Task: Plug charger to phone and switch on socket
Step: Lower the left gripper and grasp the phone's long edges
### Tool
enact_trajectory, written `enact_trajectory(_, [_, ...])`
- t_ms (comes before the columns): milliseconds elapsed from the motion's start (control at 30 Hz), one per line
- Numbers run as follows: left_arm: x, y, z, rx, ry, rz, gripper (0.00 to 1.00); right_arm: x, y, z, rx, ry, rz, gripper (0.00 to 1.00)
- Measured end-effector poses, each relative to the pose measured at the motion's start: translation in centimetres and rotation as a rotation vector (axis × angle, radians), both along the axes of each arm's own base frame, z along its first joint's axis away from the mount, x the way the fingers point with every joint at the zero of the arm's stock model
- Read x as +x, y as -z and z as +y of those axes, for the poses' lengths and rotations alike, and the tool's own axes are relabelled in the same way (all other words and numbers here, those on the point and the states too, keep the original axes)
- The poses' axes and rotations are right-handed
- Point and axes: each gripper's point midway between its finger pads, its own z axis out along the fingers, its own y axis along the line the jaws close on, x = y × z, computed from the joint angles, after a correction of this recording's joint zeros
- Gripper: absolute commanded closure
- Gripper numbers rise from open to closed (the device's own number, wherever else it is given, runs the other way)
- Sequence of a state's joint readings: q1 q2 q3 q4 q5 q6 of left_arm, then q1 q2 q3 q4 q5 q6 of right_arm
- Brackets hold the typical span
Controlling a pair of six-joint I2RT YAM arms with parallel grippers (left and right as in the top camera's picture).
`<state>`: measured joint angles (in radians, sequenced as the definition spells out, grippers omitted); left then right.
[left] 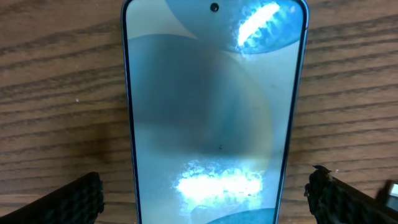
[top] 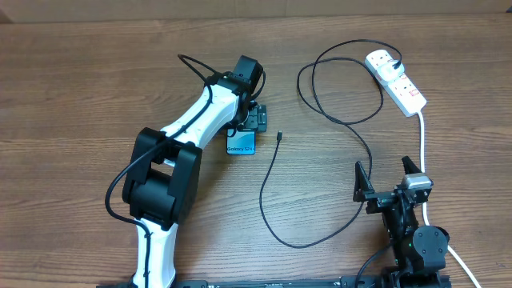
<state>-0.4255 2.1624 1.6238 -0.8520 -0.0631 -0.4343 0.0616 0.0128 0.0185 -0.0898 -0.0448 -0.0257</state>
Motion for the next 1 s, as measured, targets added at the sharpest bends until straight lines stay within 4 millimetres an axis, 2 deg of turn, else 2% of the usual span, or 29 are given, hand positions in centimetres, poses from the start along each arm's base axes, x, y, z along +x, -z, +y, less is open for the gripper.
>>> enact_trajectory(1000, [-0.09, 0.03, -0.15, -0.008, 0.002, 0.005, 0.0, 0.0, 0.0, -0.01, 0.0, 0.0, 0.0, 0.0])
